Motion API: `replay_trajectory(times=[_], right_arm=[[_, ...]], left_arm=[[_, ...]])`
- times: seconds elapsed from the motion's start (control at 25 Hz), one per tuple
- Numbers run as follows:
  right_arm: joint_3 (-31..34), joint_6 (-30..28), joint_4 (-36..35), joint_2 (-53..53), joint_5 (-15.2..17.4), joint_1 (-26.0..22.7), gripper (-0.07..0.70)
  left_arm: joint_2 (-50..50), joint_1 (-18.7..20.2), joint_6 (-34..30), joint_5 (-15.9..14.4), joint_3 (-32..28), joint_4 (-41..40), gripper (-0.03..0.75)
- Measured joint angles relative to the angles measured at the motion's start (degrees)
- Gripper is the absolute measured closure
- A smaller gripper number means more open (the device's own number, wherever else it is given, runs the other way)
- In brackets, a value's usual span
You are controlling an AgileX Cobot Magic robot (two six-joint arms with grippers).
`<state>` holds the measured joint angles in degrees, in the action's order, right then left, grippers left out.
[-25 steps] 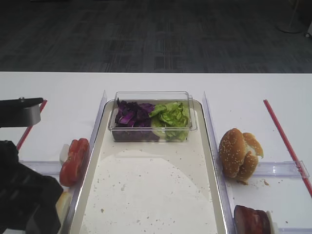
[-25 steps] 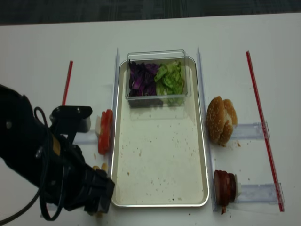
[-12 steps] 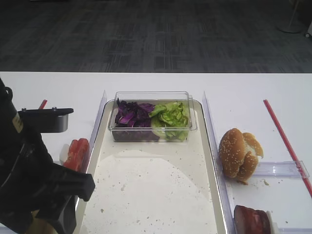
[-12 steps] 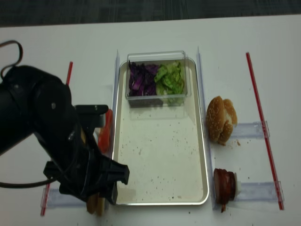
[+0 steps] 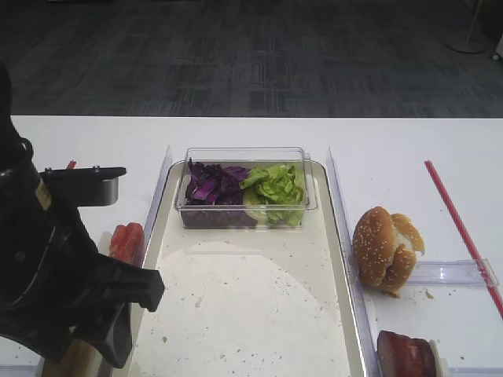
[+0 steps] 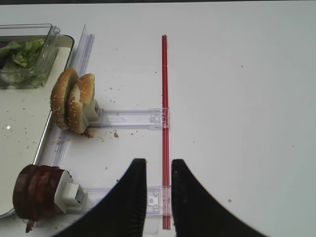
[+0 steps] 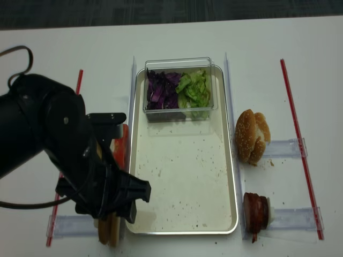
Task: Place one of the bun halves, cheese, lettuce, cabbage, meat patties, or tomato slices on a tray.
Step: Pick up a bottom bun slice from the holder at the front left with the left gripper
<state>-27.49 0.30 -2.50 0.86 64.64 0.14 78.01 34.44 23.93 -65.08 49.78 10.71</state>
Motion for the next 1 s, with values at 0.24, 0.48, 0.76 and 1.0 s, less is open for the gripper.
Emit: replay_trajectory(times=[0.24,0.48,0.76,1.0], right_arm=[[0.0,-0.3,0.0,0.0,0.0,0.0,0.456],[0.0,-0.3,0.0,0.0,0.0,0.0,0.456],[0.0,-0.3,0.0,0.0,0.0,0.0,0.456],[0.0,-0.3,0.0,0.0,0.0,0.0,0.456]], left_arm=[[2.52,0.0,0.0,0.49,0.04,-0.1,0.315],[4.44,0.0,-0.5,0.73,0.54,-0.55,0.315],[6.43,0.0,-0.88,1.36,0.54,-1.42,0.318],[6.43,0.0,-1.0,2.17,0.54,-1.77,0.357]])
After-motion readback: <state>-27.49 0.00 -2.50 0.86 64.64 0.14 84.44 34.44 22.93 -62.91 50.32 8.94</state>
